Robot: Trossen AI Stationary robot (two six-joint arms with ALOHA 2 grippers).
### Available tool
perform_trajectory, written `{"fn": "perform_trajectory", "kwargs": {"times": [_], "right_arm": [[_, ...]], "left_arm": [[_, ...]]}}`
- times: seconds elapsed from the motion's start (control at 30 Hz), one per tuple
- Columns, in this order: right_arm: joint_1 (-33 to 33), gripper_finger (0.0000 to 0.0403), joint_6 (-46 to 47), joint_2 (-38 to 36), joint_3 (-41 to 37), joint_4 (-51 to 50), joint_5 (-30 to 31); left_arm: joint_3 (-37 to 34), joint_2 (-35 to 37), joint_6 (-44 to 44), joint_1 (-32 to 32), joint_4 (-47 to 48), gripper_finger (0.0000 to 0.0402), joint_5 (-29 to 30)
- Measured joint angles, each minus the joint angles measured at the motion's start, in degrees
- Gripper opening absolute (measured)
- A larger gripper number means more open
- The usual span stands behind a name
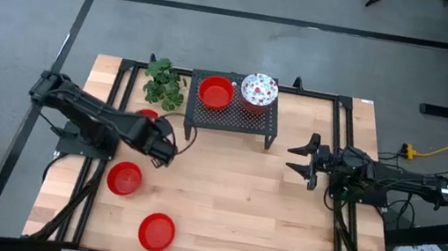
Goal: Pick & Place Mini bowls
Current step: Stack the top red bowl on the top of the red bowl on the shelf
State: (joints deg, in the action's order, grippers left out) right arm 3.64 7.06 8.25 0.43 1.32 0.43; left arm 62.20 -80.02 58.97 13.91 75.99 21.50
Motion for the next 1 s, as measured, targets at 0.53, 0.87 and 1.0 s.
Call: {"fn": "perform_trajectory", "kwargs": {"times": [0.53,0.87,1.0], "right_arm": [[0.00,0.0236,-1.28,0.00,0.00,0.00,0.00],[0.00,0.0236,-1.27,0.00,0.00,0.00,0.00],[0.00,0.0236,-1.19,0.00,0.00,0.00,0.00]], "left_arm": [[11.86,8.62,-3.87,-15.98,12.40,0.0003,13.42],[19.66,8.49,-16.89,-24.75,10.46,0.0003,19.56],[21.90,8.49,-24.85,-27.53,5.56,0.0003,20.54]]}}
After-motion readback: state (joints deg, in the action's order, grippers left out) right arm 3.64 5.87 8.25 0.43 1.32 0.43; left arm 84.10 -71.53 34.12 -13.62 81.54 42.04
